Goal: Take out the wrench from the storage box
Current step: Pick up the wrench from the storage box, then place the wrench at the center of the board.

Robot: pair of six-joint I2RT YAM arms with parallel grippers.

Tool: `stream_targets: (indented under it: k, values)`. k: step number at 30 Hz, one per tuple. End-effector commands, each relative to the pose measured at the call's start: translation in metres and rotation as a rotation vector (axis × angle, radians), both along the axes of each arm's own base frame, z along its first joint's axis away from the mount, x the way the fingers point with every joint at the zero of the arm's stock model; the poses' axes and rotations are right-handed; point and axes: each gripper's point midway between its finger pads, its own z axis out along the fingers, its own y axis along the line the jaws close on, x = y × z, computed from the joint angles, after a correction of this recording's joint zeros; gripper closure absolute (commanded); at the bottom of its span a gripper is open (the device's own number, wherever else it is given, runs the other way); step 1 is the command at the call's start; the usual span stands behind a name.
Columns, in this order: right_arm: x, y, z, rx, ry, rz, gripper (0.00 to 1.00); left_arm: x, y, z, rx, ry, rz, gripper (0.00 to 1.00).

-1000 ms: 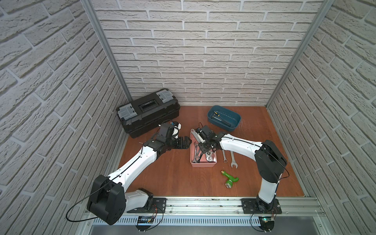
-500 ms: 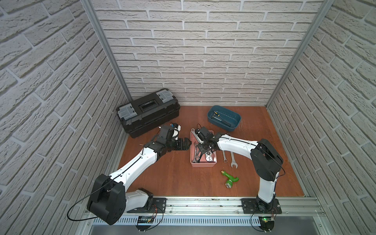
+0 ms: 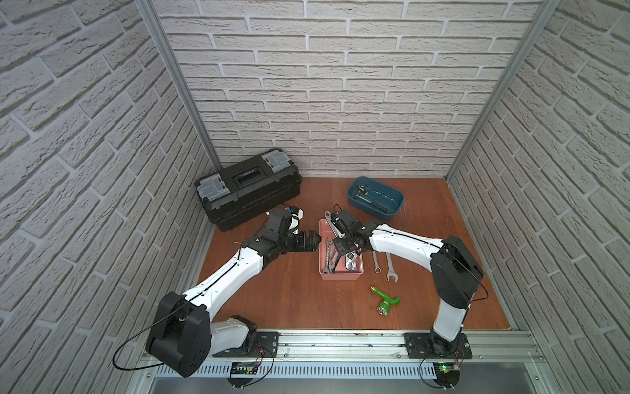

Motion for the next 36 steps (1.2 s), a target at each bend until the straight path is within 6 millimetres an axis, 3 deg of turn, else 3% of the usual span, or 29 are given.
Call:
stream_targets:
  k: [1, 8, 14, 20, 26, 31, 36]
  values:
    - [0.01, 0.013, 0.074, 0.141, -0.133, -0.017, 0.91, 0.007, -0.007, 0.012, -0.029, -0.031, -0.011, 0.02]
    - [0.004, -0.006, 0.114, 0.178, -0.157, -0.041, 0.91, 0.009, -0.021, 0.025, -0.038, -0.053, -0.033, 0.02]
    - [-0.011, -0.061, 0.115, 0.145, -0.096, -0.085, 0.91, 0.008, -0.04, 0.023, -0.027, -0.049, -0.077, 0.02]
    - [-0.039, -0.136, 0.087, 0.12, 0.004, -0.209, 0.91, 0.008, -0.058, 0.021, -0.03, -0.045, -0.111, 0.02]
    - [-0.05, -0.192, 0.052, 0.077, 0.065, -0.313, 0.91, 0.01, -0.07, 0.019, -0.03, -0.035, -0.134, 0.02]
    - [-0.046, -0.218, 0.026, 0.08, 0.117, -0.374, 0.9, 0.011, -0.074, 0.015, -0.025, -0.028, -0.142, 0.02]
    - [-0.037, -0.228, 0.003, 0.091, 0.169, -0.41, 0.88, 0.011, -0.079, 0.011, -0.023, -0.019, -0.148, 0.02]
